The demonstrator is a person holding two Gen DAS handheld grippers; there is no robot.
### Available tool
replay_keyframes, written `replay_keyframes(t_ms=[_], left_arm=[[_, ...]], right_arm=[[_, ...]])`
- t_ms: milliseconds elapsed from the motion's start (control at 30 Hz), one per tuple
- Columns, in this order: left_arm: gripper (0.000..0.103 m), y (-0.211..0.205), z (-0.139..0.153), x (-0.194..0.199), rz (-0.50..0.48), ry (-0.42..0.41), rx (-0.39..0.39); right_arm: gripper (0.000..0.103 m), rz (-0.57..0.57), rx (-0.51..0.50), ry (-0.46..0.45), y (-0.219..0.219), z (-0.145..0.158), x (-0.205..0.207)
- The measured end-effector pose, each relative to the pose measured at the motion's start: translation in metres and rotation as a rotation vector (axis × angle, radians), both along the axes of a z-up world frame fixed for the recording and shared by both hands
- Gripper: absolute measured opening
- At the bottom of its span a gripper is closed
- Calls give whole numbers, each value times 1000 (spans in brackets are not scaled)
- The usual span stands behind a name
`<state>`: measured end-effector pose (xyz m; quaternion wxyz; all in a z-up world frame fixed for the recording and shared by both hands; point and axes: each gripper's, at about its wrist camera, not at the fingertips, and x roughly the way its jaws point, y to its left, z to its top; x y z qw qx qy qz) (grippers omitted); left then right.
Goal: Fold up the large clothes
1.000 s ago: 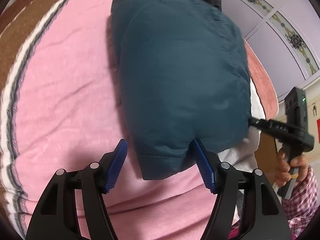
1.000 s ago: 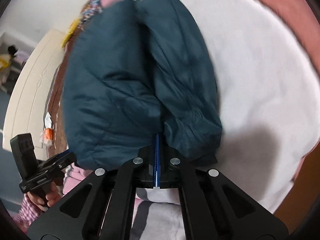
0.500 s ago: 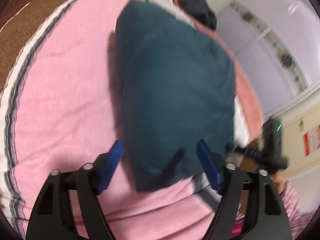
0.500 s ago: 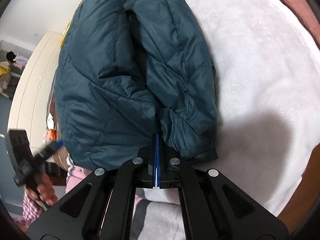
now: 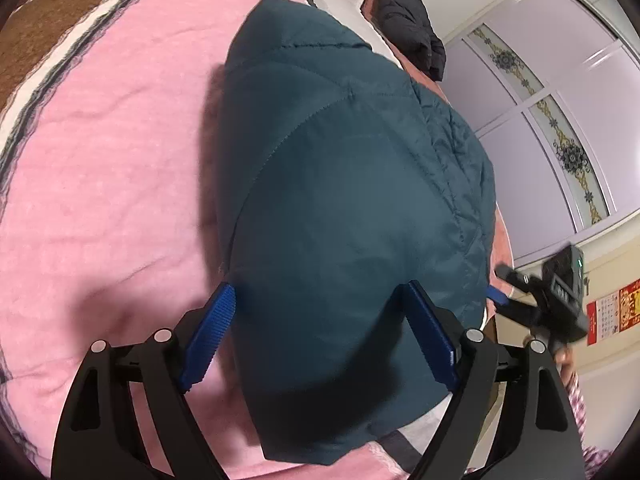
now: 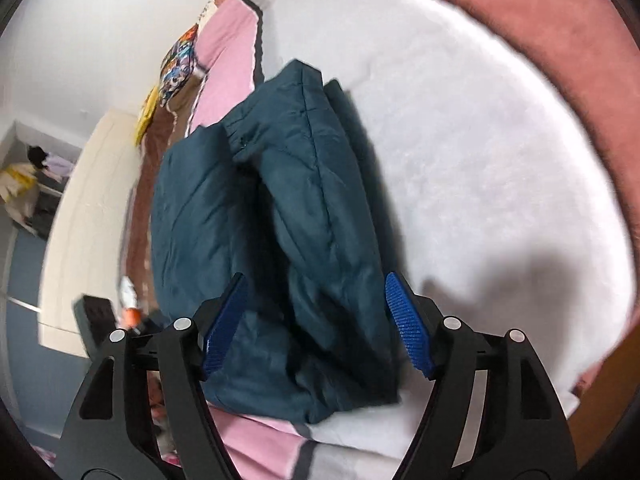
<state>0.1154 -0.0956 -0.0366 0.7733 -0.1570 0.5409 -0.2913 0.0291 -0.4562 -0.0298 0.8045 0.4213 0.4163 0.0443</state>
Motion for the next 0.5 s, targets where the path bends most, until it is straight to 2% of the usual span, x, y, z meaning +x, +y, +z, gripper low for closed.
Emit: replay_keyframes(t_ms=[100, 233, 367, 400, 433, 467, 500], left_arm=[[86, -1, -4, 4, -6, 1, -4], [90, -1, -10, 7, -16, 1, 0], [91, -2, -19, 12, -19, 31, -21], [90, -3, -19, 13, -23, 35, -30], [86, -4, -18, 13, -28, 35, -38], [81, -6, -16, 13, -34, 30, -46], [79, -6, -14, 12, -36, 20, -48]], right_arm=[[74, 22, 44, 41, -7, -16, 14], [75, 49, 25, 127, -7, -35, 26], [75, 62, 7, 116, -9, -40, 29], [69, 67, 17, 111, -10, -40, 28], [59, 77, 43, 102, -12, -41, 29], [54, 82, 64, 94, -14, -42, 32], [44, 89, 88, 80, -14, -40, 33]])
